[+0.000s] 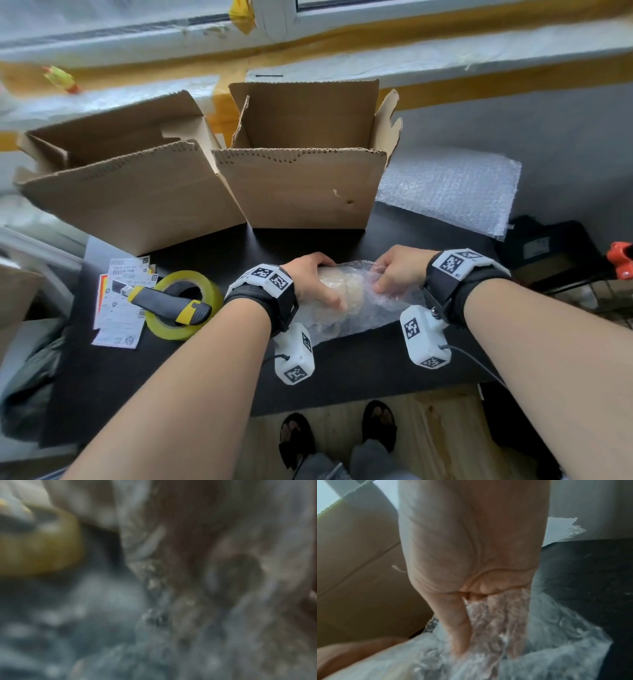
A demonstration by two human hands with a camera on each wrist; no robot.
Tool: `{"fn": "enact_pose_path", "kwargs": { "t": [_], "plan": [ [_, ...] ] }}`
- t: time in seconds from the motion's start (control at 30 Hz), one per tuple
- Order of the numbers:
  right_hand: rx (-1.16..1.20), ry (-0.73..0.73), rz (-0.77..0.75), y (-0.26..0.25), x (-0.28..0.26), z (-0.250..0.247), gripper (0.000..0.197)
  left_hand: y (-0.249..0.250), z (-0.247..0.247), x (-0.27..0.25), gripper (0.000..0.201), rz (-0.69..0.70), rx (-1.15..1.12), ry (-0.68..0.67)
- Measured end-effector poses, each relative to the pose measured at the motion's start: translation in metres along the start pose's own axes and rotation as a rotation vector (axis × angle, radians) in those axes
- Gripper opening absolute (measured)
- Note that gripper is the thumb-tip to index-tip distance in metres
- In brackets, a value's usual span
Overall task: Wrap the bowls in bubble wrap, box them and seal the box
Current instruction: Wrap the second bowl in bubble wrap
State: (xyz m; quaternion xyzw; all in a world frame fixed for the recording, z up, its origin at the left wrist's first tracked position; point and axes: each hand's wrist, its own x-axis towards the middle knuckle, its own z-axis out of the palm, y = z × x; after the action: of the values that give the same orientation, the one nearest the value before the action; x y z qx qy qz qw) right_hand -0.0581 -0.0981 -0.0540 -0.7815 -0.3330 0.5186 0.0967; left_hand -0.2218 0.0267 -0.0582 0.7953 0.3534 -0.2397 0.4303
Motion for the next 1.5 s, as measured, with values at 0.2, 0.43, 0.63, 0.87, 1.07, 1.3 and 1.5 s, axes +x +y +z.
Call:
{"fn": "enact_pose_path", "kwargs": {
  "t": [0.2,0.43,0.63,0.87,1.07,1.3,1.5],
  "plan": [
    [-0.012,0.121,0.016,0.001,0.003,0.014,0.02,-0.003,-0.012,-0.007,0.095,-0.072,0.041,-0.132],
    [-0.086,0.289,-0.001,-0.004,0.01,0.028,0.013,-0.009,-0.014,-0.006,0.094,-0.067,0.078,-0.154],
    [-0.009,0.252,0.052,-0.008,0.007,0.039,0.021,-0.018,0.002,0.0,0.063,-0.055,0.012,0.048],
    [0.587,0.02,0.121,-0.011,0.007,0.03,0.033,-0.02,0.016,0.016,0.016,-0.138,0.029,0.177],
    [0.516,-0.077,0.012,-0.021,0.007,0.033,0.066,-0.008,0.016,0.02,0.048,-0.199,0.04,0.25],
    [0.718,0.089,0.08,-0.022,0.01,0.038,0.052,0.011,-0.01,0.012,0.045,-0.126,-0.235,0.255],
    [0.805,0.16,0.148,-0.012,0.015,0.036,0.043,0.004,-0.021,-0.003,0.044,-0.023,-0.829,-0.076]
  ]
}}
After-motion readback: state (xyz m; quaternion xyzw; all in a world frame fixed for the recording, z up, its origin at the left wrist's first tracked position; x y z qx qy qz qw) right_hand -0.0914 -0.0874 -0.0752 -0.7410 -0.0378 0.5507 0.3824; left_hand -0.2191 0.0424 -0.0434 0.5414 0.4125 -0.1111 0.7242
